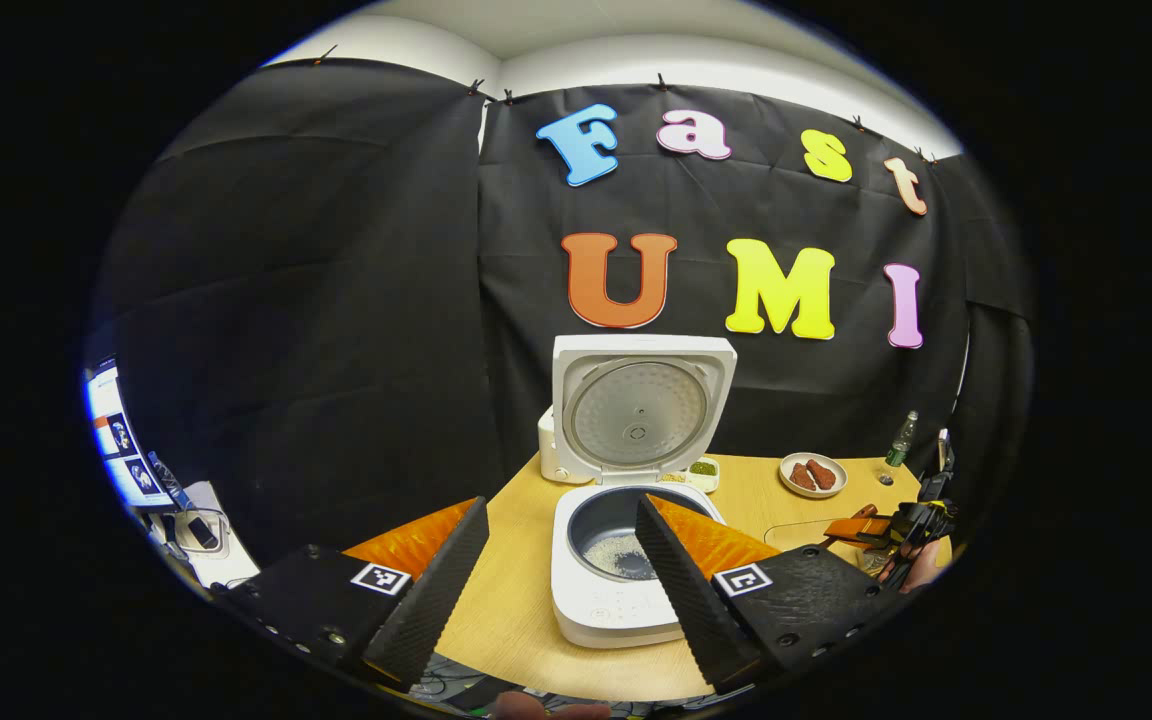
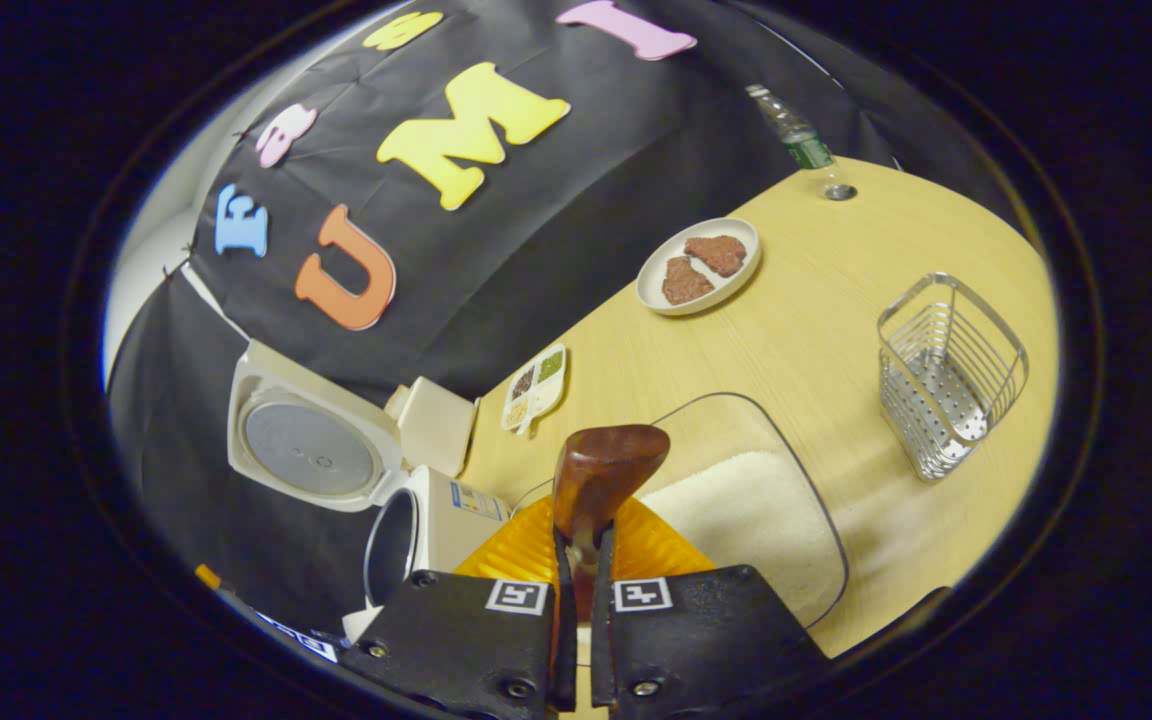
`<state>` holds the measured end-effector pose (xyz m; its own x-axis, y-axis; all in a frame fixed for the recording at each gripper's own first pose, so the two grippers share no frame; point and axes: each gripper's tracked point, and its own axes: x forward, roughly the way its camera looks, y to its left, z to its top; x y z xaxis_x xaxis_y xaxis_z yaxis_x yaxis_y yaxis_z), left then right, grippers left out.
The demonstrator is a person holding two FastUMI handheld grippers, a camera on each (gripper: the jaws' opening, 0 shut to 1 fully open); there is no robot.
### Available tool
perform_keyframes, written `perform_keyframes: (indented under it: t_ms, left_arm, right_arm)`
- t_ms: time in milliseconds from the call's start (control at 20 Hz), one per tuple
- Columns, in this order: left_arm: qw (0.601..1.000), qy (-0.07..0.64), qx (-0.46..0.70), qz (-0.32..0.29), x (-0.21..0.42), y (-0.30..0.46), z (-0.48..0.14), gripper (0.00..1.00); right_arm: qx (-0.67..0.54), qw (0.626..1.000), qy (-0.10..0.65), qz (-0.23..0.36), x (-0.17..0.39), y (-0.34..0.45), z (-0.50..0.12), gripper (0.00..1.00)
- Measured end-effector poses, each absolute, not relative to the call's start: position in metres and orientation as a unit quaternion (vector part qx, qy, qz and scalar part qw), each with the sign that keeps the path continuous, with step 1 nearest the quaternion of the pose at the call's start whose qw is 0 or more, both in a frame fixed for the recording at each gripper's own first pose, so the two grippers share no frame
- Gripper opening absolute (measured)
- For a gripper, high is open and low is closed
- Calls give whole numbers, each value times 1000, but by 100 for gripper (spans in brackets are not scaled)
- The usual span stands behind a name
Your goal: Close the left gripper, press the button to open the rice cooker; take a wooden spoon from the chopstick holder with the right hand, scoop a spoonful of rice and pour it into the rice cooker, then put the wooden spoon back into the chopstick holder.
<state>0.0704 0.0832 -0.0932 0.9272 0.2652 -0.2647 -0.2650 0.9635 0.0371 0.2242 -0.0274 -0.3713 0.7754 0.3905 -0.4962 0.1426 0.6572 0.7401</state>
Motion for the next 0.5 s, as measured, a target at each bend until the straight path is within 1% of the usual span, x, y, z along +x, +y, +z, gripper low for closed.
perform_keyframes:
  t_ms: [150, 300, 500]
  left_arm:
    - [983, 130, -4, 129, 75, 76, -88, 95]
    - [985, 120, -10, 124, 79, 68, -82, 95]
    - [987, 110, -18, 113, 82, 61, -78, 95]
  right_arm:
    - [455, 833, 310, 53, 224, -53, -362, 11]
    - [494, 820, 286, 38, 224, -79, -340, 11]
    - [519, 815, 253, 46, 227, -91, -288, 11]
